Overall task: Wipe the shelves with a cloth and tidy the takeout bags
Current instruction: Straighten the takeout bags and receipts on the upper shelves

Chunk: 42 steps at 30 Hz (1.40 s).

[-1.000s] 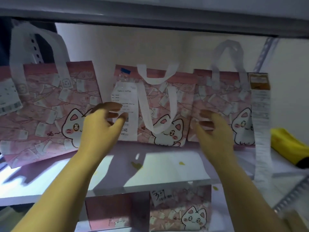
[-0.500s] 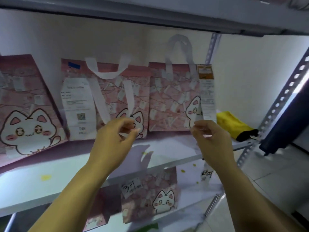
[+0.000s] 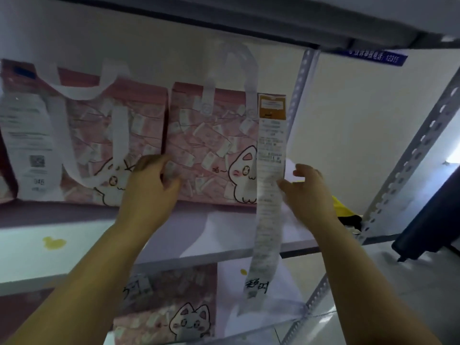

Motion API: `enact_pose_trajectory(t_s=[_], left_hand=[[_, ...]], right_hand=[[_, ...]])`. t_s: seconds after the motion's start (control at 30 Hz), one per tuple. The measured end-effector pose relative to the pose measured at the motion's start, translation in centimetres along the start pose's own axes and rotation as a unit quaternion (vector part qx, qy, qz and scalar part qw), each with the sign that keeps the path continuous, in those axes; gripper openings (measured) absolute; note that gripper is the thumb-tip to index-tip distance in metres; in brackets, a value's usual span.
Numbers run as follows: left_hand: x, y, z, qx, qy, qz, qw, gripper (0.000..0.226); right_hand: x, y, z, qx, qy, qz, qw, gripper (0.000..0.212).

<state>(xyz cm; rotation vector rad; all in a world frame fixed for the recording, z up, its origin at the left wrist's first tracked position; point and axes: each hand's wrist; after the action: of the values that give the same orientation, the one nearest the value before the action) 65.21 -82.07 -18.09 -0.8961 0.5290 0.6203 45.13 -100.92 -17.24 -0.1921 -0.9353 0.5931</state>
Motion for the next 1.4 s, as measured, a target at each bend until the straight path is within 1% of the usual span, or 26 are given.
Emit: enact_pose_trajectory(t_s=[0.07, 0.13, 0.2, 0.3, 0.43, 0.53, 0.7, 0.9, 1.0, 1.13, 1.23, 1.3, 1.4], left_hand=[[-0.1, 0.2, -0.6, -0.010, -0.016, 0.004, 1.000, 0.045], [-0.3, 0.4, -0.9, -0.022, -0.031, 0.010, 0.999, 0.045], [-0.6, 0.6, -1.1, -0.032, -0.041, 0.010, 0.999, 0.045], [-1.3, 0.7, -1.3, -0.036, -0.037, 0.011, 0.999, 0.045], [-1.4, 0.8, -1.3, -0.039, -0.036, 0.018, 0.998, 0.047], [-1.5, 0.8, -1.7, -0.039, -0.034, 0.033, 0.998, 0.051], [-1.8, 0.8, -2.1, -0.025, -0.028, 0.048, 0.998, 0.046], [-2.6, 0.9, -0.4, -0.032, -0.036, 0.035, 0.998, 0.038], [-3.2, 2.2, 1.2, -0.040, 0.017, 0.045, 0.998, 0.035], [-3.9, 4.8, 3.5, -0.017, 0.097, 0.049, 0.994, 0.031], [-4.1, 7.1, 5.5, 0.010, 0.124, 0.053, 0.991, 0.027], [-4.2, 8.9, 6.9, 0.027, 0.146, 0.059, 0.987, 0.027], [-4.5, 11.6, 8.8, 0.047, 0.166, 0.060, 0.983, 0.027]], right_hand=[[-0.4, -0.9, -0.2, 0.042, -0.023, 0.004, 0.999, 0.046], [-0.7, -1.3, -0.4, 0.071, -0.046, 0.027, 0.996, 0.030], [-0.8, -1.5, -0.6, 0.070, -0.052, 0.046, 0.995, 0.018], [-0.9, -2.0, -0.7, 0.052, -0.056, 0.047, 0.996, 0.012], [-1.5, -2.4, -0.5, 0.026, -0.096, 0.017, 0.995, 0.013], [-2.1, -2.4, -0.2, 0.029, -0.120, 0.004, 0.992, 0.013], [-2.2, -1.9, 0.2, 0.013, -0.140, -0.010, 0.990, 0.009], [-1.4, 0.3, 1.8, -0.025, -0.178, -0.006, 0.984, 0.015], [-0.5, 2.6, 3.0, -0.052, -0.181, 0.007, 0.982, 0.014], [0.5, 6.9, 4.7, -0.088, -0.198, 0.016, 0.976, 0.012], [1.6, 11.1, 6.3, -0.120, -0.205, 0.025, 0.971, 0.024], [2.4, 14.1, 7.4, -0.132, -0.204, 0.014, 0.970, 0.031], [3.0, 18.2, 9.0, -0.143, -0.206, 0.006, 0.968, 0.026]])
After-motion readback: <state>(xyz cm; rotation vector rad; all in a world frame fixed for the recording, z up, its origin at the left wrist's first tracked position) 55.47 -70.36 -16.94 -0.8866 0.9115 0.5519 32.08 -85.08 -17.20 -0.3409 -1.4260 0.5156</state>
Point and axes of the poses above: each hand's wrist, its own y-axis away from the middle knuckle, its own z-axis out of the back of the hand, x = y × z, and after that the axes turned 4 degrees about z, right-handed
